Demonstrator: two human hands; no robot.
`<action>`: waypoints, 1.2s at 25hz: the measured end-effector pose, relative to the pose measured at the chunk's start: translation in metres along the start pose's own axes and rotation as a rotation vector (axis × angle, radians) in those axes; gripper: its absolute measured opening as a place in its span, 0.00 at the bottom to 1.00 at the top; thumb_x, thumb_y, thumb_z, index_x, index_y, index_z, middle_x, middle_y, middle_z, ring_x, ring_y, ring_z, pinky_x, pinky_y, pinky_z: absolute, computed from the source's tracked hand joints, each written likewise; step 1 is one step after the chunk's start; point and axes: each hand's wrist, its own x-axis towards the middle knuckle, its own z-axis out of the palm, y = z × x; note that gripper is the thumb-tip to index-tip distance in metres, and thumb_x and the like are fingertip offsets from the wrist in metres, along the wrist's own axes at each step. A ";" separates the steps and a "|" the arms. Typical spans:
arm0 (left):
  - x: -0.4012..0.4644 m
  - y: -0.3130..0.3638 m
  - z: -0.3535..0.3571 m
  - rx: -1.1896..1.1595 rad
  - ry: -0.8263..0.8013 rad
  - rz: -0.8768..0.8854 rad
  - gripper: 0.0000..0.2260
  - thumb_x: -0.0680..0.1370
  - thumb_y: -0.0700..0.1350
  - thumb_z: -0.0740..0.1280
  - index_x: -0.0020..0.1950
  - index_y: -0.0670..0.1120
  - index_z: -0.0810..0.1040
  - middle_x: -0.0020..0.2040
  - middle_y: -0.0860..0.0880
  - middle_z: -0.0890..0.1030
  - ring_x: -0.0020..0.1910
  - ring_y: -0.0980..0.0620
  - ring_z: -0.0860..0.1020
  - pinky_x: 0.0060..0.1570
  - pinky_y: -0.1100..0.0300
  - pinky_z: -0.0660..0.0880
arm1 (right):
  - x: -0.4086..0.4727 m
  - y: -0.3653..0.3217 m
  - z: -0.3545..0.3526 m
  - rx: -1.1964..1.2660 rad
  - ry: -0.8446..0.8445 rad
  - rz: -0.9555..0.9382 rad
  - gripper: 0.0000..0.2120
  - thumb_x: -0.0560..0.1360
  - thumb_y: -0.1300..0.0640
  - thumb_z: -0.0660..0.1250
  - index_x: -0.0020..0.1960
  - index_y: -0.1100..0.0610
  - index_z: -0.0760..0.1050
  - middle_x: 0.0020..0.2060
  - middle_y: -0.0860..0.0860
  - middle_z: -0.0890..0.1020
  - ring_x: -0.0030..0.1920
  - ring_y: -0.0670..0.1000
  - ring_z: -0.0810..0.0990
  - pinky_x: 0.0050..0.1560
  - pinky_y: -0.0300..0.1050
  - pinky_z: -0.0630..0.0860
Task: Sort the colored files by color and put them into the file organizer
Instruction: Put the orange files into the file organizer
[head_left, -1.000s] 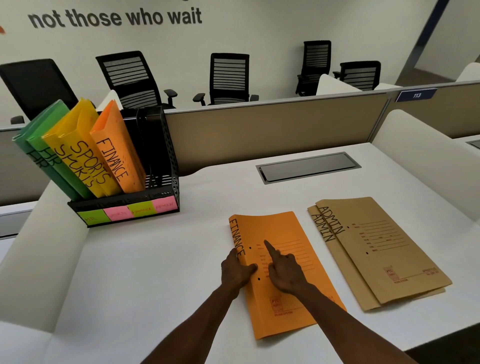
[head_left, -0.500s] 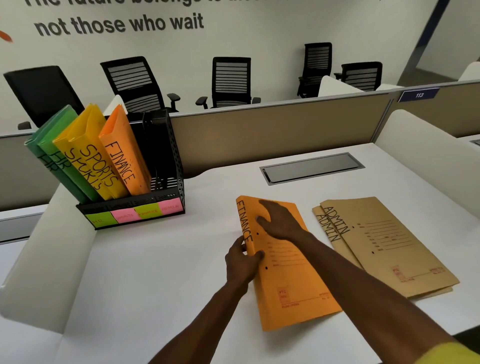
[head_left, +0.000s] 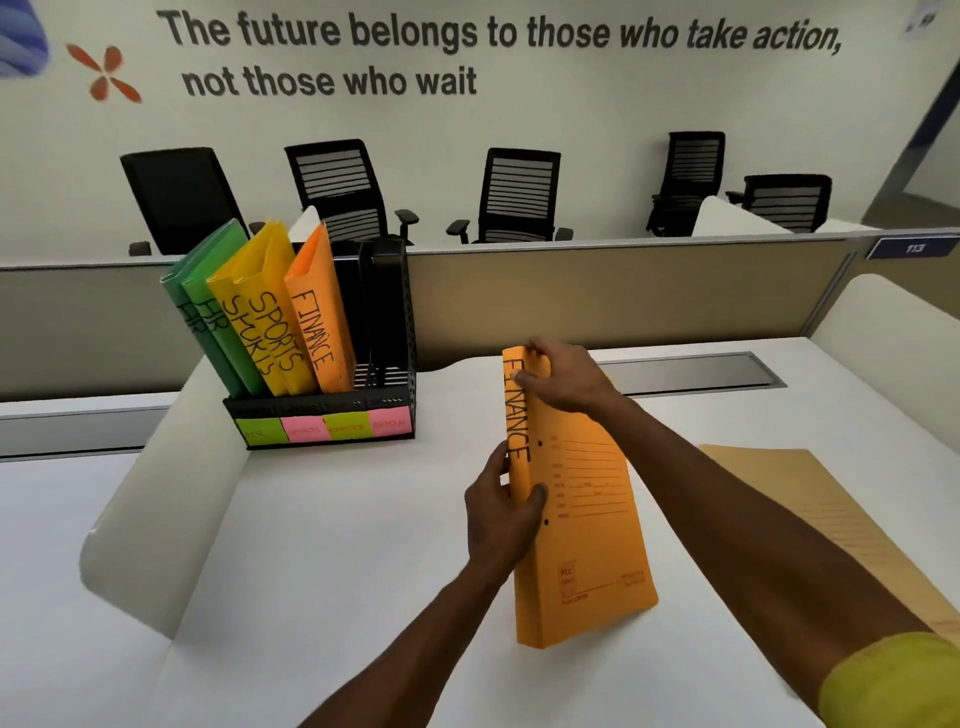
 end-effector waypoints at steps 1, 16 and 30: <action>-0.001 0.000 -0.004 0.006 0.009 0.013 0.29 0.74 0.52 0.74 0.73 0.57 0.67 0.64 0.54 0.77 0.60 0.48 0.79 0.58 0.46 0.79 | 0.003 -0.008 0.000 0.011 -0.004 -0.002 0.20 0.76 0.47 0.70 0.65 0.54 0.73 0.58 0.52 0.79 0.59 0.53 0.76 0.51 0.46 0.71; -0.002 0.012 -0.045 0.061 0.170 0.138 0.33 0.76 0.42 0.72 0.77 0.55 0.60 0.64 0.59 0.75 0.55 0.68 0.75 0.55 0.74 0.73 | 0.017 -0.099 -0.005 0.042 0.057 -0.243 0.11 0.75 0.47 0.69 0.55 0.50 0.77 0.46 0.42 0.78 0.46 0.43 0.76 0.40 0.35 0.71; 0.012 0.007 -0.081 0.129 0.307 0.199 0.34 0.77 0.43 0.69 0.80 0.48 0.56 0.72 0.50 0.72 0.68 0.49 0.74 0.64 0.44 0.75 | 0.020 -0.148 -0.001 0.200 0.066 -0.364 0.05 0.77 0.54 0.70 0.52 0.52 0.76 0.58 0.52 0.82 0.60 0.50 0.78 0.56 0.40 0.74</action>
